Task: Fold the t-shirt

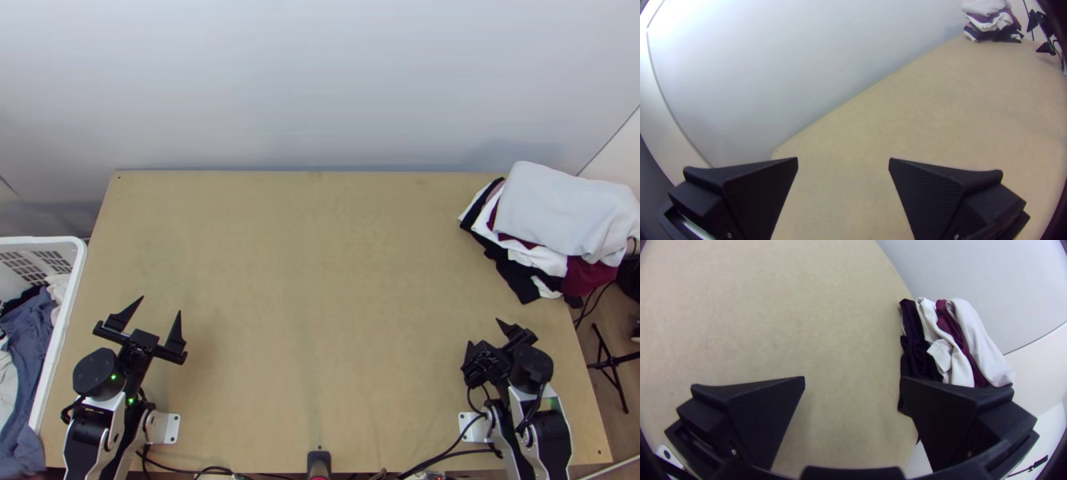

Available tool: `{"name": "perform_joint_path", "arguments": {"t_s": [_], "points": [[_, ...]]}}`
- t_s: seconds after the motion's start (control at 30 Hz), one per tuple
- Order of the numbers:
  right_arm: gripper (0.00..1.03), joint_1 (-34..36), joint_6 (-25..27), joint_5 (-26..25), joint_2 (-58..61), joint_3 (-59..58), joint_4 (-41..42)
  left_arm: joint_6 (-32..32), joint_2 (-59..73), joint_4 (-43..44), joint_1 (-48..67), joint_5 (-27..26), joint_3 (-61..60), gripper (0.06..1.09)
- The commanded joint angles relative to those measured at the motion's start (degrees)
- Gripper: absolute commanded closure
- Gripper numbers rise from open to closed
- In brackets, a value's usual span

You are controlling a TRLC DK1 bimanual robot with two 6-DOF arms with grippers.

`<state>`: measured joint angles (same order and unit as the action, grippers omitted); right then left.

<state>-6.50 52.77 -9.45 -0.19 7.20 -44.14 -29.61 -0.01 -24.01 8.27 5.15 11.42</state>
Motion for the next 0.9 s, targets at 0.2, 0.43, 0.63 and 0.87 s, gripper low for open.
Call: {"name": "perform_joint_path", "arguments": {"t_s": [0.2, 0.43, 0.63, 0.87], "points": [[0.03, -0.09, -0.04, 0.05, 0.01, 0.01, 0.02, -0.01, 0.01, 0.02, -0.01, 0.04, 0.01, 0.10], [0.03, -0.09, -0.04, 0.05, 0.01, 0.01, 0.02, -0.01, 0.10, 0.10, 7.46, 0.04, 0.01, 0.10], [0.03, 0.00, -0.04, -0.04, 0.01, 0.01, 0.02, -0.89, 0.01, 0.10, 20.56, -0.05, -0.08, 0.10], [0.03, -0.09, -0.13, -0.04, 0.01, 0.01, 0.19, -24.54, 1.42, -19.41, 10.45, -4.44, -4.74, 0.10]]}}
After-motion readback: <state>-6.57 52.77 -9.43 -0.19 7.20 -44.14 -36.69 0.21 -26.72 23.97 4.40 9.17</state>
